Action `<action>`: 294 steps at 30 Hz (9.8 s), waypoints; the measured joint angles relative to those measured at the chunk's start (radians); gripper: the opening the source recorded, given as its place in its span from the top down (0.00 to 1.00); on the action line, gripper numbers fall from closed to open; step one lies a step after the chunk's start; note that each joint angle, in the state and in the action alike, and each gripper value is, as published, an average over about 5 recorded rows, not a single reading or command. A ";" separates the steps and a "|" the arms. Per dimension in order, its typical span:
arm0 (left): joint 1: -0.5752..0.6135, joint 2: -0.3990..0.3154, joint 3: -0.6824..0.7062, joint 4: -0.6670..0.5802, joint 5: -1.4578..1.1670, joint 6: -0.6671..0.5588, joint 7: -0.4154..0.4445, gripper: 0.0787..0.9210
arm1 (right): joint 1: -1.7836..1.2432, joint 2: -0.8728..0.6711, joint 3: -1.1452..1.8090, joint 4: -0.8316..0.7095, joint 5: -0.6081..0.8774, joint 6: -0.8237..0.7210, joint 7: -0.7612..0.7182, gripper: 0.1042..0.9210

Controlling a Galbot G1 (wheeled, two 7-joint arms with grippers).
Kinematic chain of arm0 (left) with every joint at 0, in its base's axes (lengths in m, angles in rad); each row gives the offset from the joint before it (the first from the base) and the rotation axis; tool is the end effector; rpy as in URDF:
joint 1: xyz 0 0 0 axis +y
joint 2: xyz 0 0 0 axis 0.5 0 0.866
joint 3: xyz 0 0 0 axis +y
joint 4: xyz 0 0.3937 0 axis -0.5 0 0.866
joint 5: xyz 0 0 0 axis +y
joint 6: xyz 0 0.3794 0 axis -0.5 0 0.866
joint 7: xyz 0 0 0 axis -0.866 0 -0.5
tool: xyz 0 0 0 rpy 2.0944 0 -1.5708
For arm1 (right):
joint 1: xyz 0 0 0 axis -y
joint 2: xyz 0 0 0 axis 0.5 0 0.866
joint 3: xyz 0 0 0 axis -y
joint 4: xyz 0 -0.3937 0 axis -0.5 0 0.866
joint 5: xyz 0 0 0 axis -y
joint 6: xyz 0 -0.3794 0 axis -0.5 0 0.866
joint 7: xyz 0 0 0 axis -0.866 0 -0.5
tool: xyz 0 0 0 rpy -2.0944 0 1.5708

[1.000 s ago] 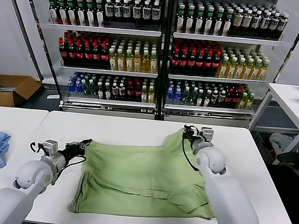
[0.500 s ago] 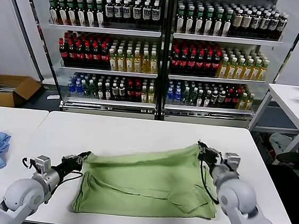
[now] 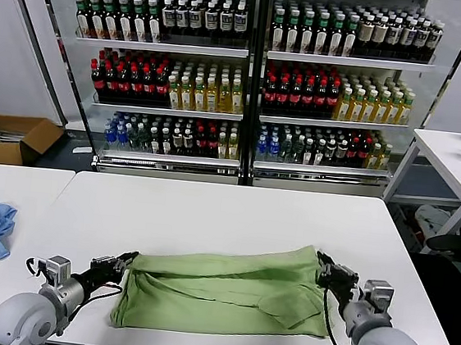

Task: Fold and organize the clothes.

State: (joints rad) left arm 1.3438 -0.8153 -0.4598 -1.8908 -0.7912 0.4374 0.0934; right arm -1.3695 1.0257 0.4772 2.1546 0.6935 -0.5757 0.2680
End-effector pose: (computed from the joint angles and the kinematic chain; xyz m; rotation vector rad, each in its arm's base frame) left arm 0.2807 0.1714 -0.3111 -0.4842 -2.5542 0.0694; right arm 0.2475 -0.0832 -0.2571 0.1769 -2.6912 -0.0676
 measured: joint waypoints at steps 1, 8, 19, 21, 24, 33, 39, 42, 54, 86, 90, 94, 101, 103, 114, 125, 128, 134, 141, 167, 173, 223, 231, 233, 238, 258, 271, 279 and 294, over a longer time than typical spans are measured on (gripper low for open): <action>0.005 0.000 -0.002 -0.003 0.001 0.004 0.002 0.99 | -0.011 0.001 0.003 0.002 -0.003 0.000 -0.001 1.00; 0.019 -0.005 -0.008 -0.006 0.014 0.023 0.012 0.99 | -0.080 0.010 0.014 0.008 -0.025 -0.001 -0.003 1.00; 0.017 -0.002 -0.025 -0.001 0.014 0.044 0.015 0.99 | -0.129 0.019 0.039 0.026 -0.041 -0.001 -0.004 1.00; 0.016 -0.001 -0.026 -0.002 0.014 0.048 0.017 0.99 | -0.135 0.022 0.039 0.027 -0.044 -0.001 -0.006 1.00; 0.018 -0.001 -0.026 0.001 0.017 0.055 0.024 0.99 | -0.146 0.028 0.037 0.027 -0.052 -0.001 -0.010 1.00; 0.040 -0.006 -0.038 -0.005 0.055 0.079 0.025 0.82 | -0.176 0.036 0.045 0.053 -0.078 0.001 -0.022 0.83; 0.064 -0.033 -0.054 -0.043 0.065 0.054 -0.034 0.60 | -0.183 0.032 0.063 0.086 -0.100 0.003 -0.021 0.63; 0.081 -0.058 -0.050 -0.074 0.069 0.039 -0.103 0.50 | -0.185 0.036 0.065 0.094 -0.112 0.003 -0.018 0.52; 0.125 -0.179 0.021 -0.149 0.080 0.008 -0.383 0.13 | -0.199 0.054 0.065 0.114 -0.160 0.002 -0.011 0.14; 0.101 -0.293 0.106 -0.134 0.082 0.015 -0.546 0.92 | -0.206 0.056 0.043 0.138 -0.207 -0.001 0.000 0.12; 0.099 -0.294 0.091 -0.139 0.113 0.020 -0.533 0.98 | -0.202 0.050 0.048 0.143 -0.205 -0.001 0.000 0.12; 0.106 -0.273 0.051 -0.159 0.148 0.037 -0.510 0.99 | -0.196 0.048 0.051 0.144 -0.204 -0.001 -0.001 0.12; 0.142 -0.198 -0.115 -0.159 0.189 0.085 -0.423 0.99 | -0.181 0.054 0.049 0.146 -0.203 0.000 -0.006 0.12; 0.154 -0.174 -0.179 -0.144 0.197 0.095 -0.389 0.99 | -0.175 0.053 0.052 0.146 -0.202 0.000 -0.008 0.12; 0.192 -0.105 -0.361 -0.172 0.148 0.125 -0.310 0.99 | -0.170 0.057 0.066 0.143 -0.205 0.000 -0.008 0.12; 0.138 -0.240 -0.103 -0.298 0.040 0.134 -0.321 0.99 | -0.187 0.050 0.084 0.159 -0.218 -0.001 -0.002 0.12; 0.108 -0.283 -0.033 -0.302 0.022 0.135 -0.329 0.99 | -0.192 0.054 0.084 0.161 -0.223 -0.001 -0.002 0.12; 0.048 -0.352 0.066 -0.293 -0.004 0.134 -0.339 0.99 | -0.192 0.053 0.086 0.159 -0.226 -0.001 -0.003 0.12; -0.015 -0.411 0.134 -0.260 -0.025 0.133 -0.353 0.99 | -0.193 0.052 0.088 0.156 -0.226 -0.002 -0.001 0.12; -0.069 -0.486 0.226 -0.249 -0.011 0.088 -0.333 0.42 | -0.156 0.058 0.059 0.127 -0.224 -0.002 -0.001 0.12; 0.009 -0.406 0.108 -0.263 0.045 0.085 -0.337 0.21 | -0.145 0.059 0.055 0.120 -0.222 -0.002 -0.006 0.12; 0.103 -0.349 -0.087 -0.111 0.141 0.049 -0.243 0.96 | -0.121 0.047 0.043 0.125 -0.215 -0.002 -0.003 0.12; 0.148 -0.235 -0.340 -0.195 -0.073 0.097 -0.233 0.96 | -0.099 0.046 0.043 0.119 -0.203 -0.002 -0.005 0.12; 0.160 -0.199 -0.414 -0.199 -0.133 0.105 -0.232 0.96 | -0.094 0.046 0.044 0.119 -0.200 -0.002 -0.005 0.12; 0.171 -0.128 -0.543 -0.204 -0.253 0.119 -0.238 0.96 | -0.095 0.046 0.052 0.123 -0.198 -0.002 -0.006 0.12; 0.103 -0.433 -0.028 -0.339 0.004 0.099 -0.218 0.96 | -0.141 0.044 0.064 0.142 -0.209 -0.002 -0.004 0.12; -0.018 -0.639 0.187 -0.198 0.264 0.016 -0.256 0.94 | -0.141 0.036 0.073 0.144 -0.209 -0.002 -0.005 0.12; -0.059 -0.672 0.245 -0.155 0.330 -0.027 -0.248 0.69 | -0.118 0.030 0.069 0.137 -0.199 -0.002 -0.009 0.12; 0.058 -0.517 0.065 -0.278 0.492 -0.134 -0.137 0.18 | 0.109 0.101 -0.209 0.003 -0.141 -0.004 0.026 0.12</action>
State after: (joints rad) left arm 1.4018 -1.3320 -0.3948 -2.1692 -0.2997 0.3036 -0.0439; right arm -1.2601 1.1267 0.2687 2.1574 0.5522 -0.5795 0.2938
